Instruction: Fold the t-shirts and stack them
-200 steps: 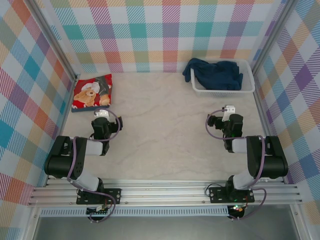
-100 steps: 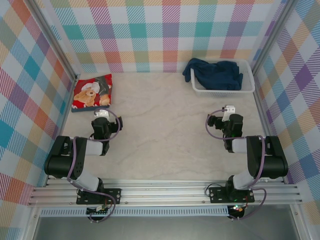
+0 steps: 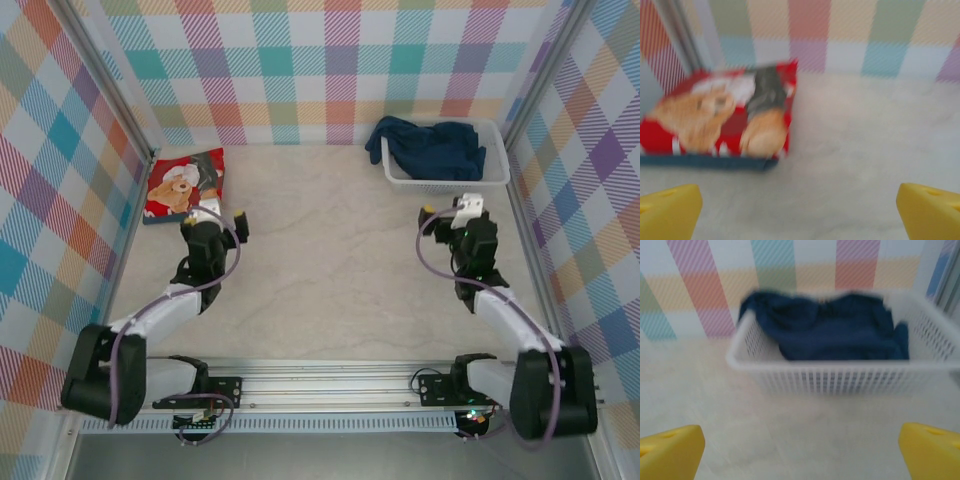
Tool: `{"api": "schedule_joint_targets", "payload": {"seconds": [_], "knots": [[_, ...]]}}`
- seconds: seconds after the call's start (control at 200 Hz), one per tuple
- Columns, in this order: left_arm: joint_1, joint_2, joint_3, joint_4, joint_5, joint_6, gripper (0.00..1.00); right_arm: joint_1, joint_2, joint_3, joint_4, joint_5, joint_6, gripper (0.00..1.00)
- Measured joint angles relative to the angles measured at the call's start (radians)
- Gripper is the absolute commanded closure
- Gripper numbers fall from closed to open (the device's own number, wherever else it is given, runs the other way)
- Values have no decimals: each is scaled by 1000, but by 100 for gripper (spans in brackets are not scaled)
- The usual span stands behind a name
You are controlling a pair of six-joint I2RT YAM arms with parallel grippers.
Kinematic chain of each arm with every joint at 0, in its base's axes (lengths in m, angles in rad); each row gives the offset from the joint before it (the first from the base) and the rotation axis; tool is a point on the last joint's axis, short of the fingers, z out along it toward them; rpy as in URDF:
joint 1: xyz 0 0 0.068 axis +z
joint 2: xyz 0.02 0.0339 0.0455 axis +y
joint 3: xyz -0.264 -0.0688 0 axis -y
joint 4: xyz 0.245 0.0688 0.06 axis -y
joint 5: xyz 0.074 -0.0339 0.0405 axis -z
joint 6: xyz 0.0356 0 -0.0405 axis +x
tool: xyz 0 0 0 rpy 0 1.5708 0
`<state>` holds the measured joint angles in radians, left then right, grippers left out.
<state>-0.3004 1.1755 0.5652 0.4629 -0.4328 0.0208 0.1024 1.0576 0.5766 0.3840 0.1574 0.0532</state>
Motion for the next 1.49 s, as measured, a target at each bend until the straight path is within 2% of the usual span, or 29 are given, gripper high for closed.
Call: {"api": "schedule_joint_targets", "payload": {"seconds": [0.095,0.16,0.2,0.26,0.34,0.39,0.445,0.495,0.58,0.71,0.84,0.935,1.045,1.255,1.495], "knots": [[-86,-56,156,-65,-75,-2,0,14,-15,333,-267,37,124,0],[-107,-42,363,-301,-132,-115,0,13,9,554,-438,74,257,0],[-94,-3,510,-456,-162,-225,0,-11,23,664,-505,50,368,0],[-35,69,719,-622,-142,-376,0,-62,30,710,-546,-5,453,1],[33,142,858,-783,-97,-519,0,-89,108,803,-703,-31,535,4],[47,169,876,-837,-77,-560,0,-78,183,868,-772,-42,550,8],[43,209,867,-887,2,-599,0,-61,310,984,-888,-55,560,17],[29,245,848,-907,68,-620,0,-53,439,1081,-953,-72,558,20],[2,310,829,-934,173,-652,7,-48,600,1174,-1031,-106,568,25],[-42,381,829,-939,298,-684,9,-59,779,1244,-1091,-133,580,25],[-87,393,834,-933,371,-717,12,-100,933,1327,-1096,-194,624,27],[-104,393,844,-930,405,-742,14,-135,1014,1362,-1085,-229,653,30],[-110,393,855,-928,426,-765,14,-161,1130,1487,-1108,-238,683,42],[-112,391,859,-934,433,-790,14,-162,1313,1717,-1194,-237,725,41],[-112,343,859,-949,428,-792,14,-163,1423,1817,-1227,-232,757,39]]}}
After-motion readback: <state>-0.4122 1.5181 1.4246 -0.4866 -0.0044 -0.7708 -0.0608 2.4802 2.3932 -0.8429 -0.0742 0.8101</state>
